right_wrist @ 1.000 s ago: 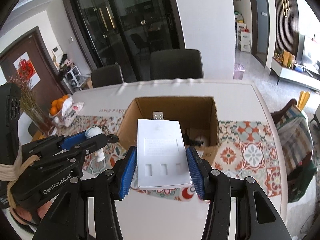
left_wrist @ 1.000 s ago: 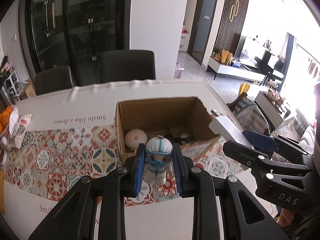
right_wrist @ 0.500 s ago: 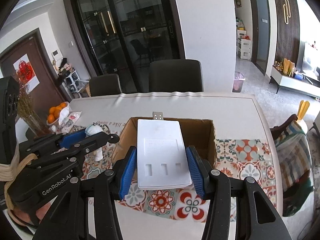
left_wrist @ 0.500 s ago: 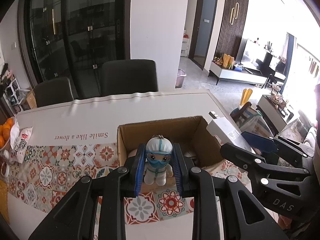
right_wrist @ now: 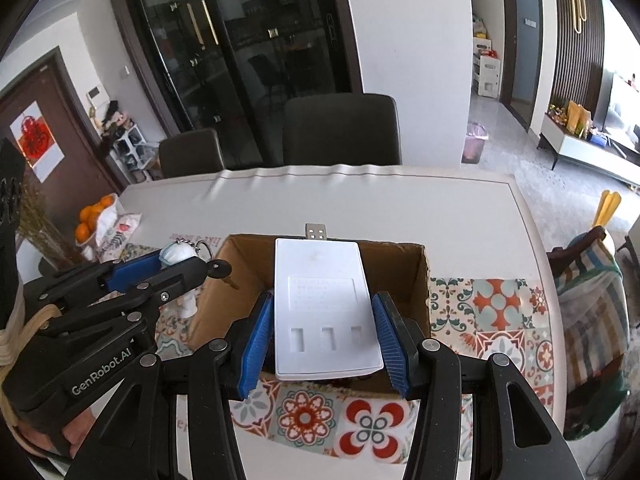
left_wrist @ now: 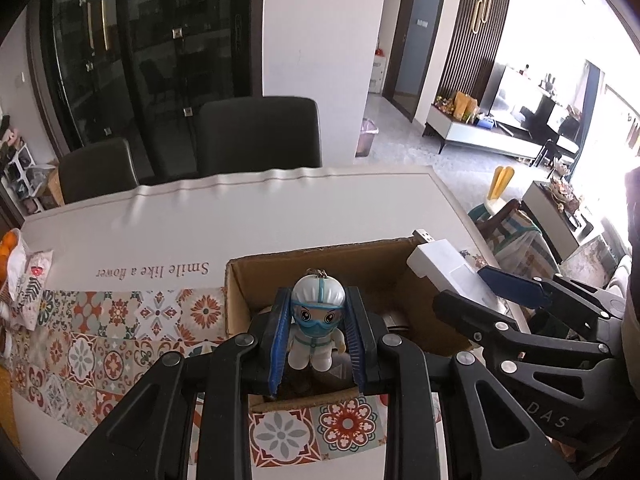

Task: Organize rigid objects
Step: 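Lift the charger and keychain and carry both tools over the box, then open both tools to drop the charger and keychain into the box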

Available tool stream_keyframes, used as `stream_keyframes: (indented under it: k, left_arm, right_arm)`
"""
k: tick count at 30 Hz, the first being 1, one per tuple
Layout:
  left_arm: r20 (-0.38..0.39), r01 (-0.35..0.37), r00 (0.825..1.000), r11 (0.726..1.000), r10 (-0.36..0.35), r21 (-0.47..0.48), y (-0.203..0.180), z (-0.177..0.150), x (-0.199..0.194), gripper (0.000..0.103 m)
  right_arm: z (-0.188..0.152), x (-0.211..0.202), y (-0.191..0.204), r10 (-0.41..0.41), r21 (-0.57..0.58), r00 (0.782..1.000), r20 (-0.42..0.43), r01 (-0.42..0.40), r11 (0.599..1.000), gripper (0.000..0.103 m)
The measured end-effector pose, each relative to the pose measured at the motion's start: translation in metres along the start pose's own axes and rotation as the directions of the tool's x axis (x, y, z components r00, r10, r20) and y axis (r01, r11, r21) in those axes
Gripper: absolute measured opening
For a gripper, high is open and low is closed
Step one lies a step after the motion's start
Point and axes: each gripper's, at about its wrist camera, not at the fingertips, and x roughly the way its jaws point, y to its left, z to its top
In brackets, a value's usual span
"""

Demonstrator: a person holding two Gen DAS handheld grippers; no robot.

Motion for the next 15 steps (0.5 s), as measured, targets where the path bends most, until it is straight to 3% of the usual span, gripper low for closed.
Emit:
stream_keyframes:
  k: [12, 14, 15]
  left_arm:
    - [-0.086, -0.028, 0.996, 0.999, 0.026, -0.021, 0.012, 0.0, 0.039, 0.027]
    - [-0.089, -0.047, 0.995, 0.998, 0.044, -0.033, 0.016, -0.002, 0.038, 0.03]
    - [-0.093, -0.056, 0.994, 0.998, 0.052, -0.038, 0.018, -0.003, 0.038, 0.036]
  right_arm:
    - [0.005, 0.039, -0.009, -0.016, 0.01, 0.997, -0.079, 0.017, 1.0, 0.05]
    - [0.005, 0.043, -0.009, -0.018, 0.008, 0.996, -0.085, 0.019, 1.0, 0.05]
    - [0.005, 0.045, -0.009, -0.019, 0.008, 0.996, -0.089, 0.019, 1.0, 0.05]
